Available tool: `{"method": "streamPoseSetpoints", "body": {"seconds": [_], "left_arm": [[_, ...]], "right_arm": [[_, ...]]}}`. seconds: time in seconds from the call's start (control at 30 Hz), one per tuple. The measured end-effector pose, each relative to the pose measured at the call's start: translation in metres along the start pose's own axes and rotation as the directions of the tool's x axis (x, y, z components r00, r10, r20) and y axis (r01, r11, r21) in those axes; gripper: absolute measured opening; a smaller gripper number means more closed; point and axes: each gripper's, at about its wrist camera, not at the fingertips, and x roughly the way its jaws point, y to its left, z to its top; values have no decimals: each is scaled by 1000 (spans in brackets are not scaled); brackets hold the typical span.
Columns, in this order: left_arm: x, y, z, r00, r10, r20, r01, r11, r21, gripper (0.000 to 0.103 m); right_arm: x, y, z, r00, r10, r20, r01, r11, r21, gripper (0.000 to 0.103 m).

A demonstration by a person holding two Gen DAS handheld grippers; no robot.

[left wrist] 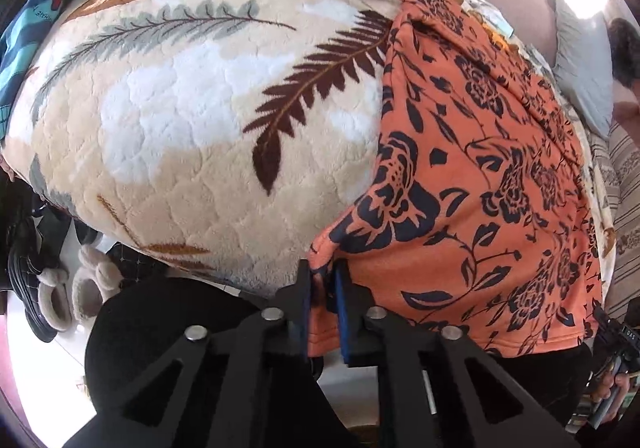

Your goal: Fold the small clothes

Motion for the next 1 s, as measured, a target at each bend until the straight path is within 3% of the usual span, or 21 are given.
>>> {"method": "streamPoseSetpoints", "body": {"seconds": [0.1,0.23,0.37,0.53,0.57,0.6,0.67,0.73,0.8,0.87,1.0], "left_arm": [[-9,8,2,1000,-9,28,9,1000,-8,9],[-1,9,0,999,-20,-28,20,1000,6,10],[9,5,-3,998,-13,-65,12,1000,-8,46],[9,-9,-6,998,-25,-52,28,999,41,49],[9,-12,-6,999,-22,-45,24,998,56,48],[12,-15,-5,999,-16,-38,19,998,64,38],[16,-14,-5,999,-10,-40,12,999,50,28],[16,-13,-5,999,-16,-33,18,999,49,23],[14,-14,-6,999,-18,-30,20,998,63,11],[11,-12,-7,999,-33,-32,35,997,69,8],[7,-3,-9,996,-81,-38,82,996,39,8]], "right_arm": [[-12,4,0,998,-37,49,37,999,-16,6],[-18,-18,1,992,-109,62,106,994,41,6],[-22,-29,3,989,-132,72,128,990,55,6],[-27,-28,12,977,-196,89,195,981,20,6],[-28,-30,14,978,-190,88,188,982,24,6],[-30,-32,16,979,-183,90,180,983,34,6],[-27,-33,15,986,-150,73,148,988,35,6],[-20,-30,12,998,-59,29,58,998,30,10],[-14,-30,9,1000,-15,11,15,999,52,10],[-10,-30,10,1000,-5,0,5,998,60,10],[11,-30,8,994,-72,-78,77,995,59,17]]}}
